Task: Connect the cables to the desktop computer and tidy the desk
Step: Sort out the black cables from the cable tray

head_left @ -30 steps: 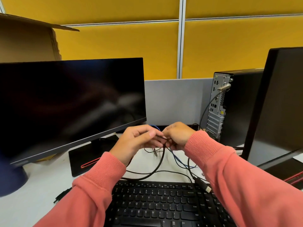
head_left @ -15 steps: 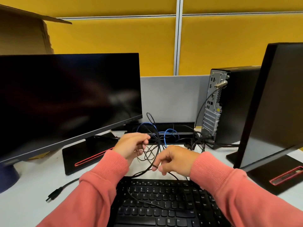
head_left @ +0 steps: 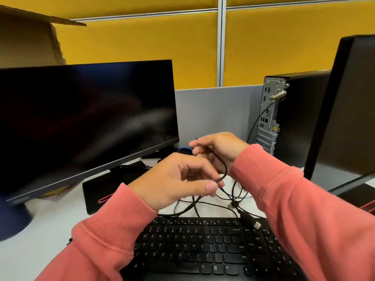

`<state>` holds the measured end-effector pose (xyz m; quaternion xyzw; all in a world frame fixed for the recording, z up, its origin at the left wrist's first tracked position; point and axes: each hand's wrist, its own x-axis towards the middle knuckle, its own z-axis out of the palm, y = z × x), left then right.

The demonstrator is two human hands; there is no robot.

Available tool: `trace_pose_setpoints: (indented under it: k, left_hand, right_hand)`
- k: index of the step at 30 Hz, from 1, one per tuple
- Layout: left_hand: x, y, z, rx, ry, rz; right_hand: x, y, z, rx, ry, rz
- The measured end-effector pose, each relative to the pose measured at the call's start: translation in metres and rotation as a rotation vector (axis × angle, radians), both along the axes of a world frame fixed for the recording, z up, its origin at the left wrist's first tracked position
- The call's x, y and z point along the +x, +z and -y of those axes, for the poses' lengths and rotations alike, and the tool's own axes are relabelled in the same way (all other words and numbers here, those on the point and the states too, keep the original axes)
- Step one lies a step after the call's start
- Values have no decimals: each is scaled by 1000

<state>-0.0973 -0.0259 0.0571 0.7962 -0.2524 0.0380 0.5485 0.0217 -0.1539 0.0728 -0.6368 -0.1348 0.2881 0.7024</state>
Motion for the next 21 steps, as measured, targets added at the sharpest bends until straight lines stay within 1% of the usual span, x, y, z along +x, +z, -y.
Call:
trace_pose_setpoints:
  k: [1, 2, 3, 4, 5, 6, 7, 8, 9, 11, 12, 14, 15, 17, 19, 21]
  left_hand:
    - [3, -3, -4, 52, 19, -11]
    - [8, -7, -9, 55, 71, -44]
    - [15, -11, -15, 26, 182, -78]
    - [21, -13, -20, -45, 302, -116]
    - [28, -15, -25, -106, 414, -98]
    - [33, -16, -30, -138, 505, -37]
    - [36, -15, -33, -109, 574, 38]
    - [39, -14, -36, -53, 600, 98]
    - [43, -12, -36, -2, 581, 122]
    - [50, -7, -30, 64, 469, 109]
    - [54, -4, -25, 82, 436, 63]
    - [59, -7, -24, 75, 452, -27]
    - [61, -12, -26, 84, 482, -36]
    - [62, -22, -34, 106, 572, -5]
    - [61, -26, -42, 72, 675, 43]
    - [60, -19, -44, -11, 776, 150]
  right_hand:
    - [1, 7, 1, -12, -27, 55]
    - [2, 14, 2, -26, -52, 122]
    - [3, 20, 5, -39, -68, 197]
    - [3, 25, 9, -46, -67, 268]
    - [3, 28, 12, -37, -45, 327]
    - [0, 31, 15, -7, 3, 376]
    - [-3, 33, 18, 40, 70, 415]
    - [-6, 34, 20, 94, 142, 444]
    - [-10, 35, 21, 140, 203, 465]
    - [-17, 39, 20, 198, 254, 509]
    - [-19, 41, 19, 219, 243, 531]
    - [-20, 48, 20, 284, 174, 572]
    - [-20, 52, 22, 332, 135, 578]
    - [-17, 61, 30, 426, 71, 573]
    - [-14, 65, 38, 492, 3, 524]
    - [-8, 61, 45, 463, -131, 452]
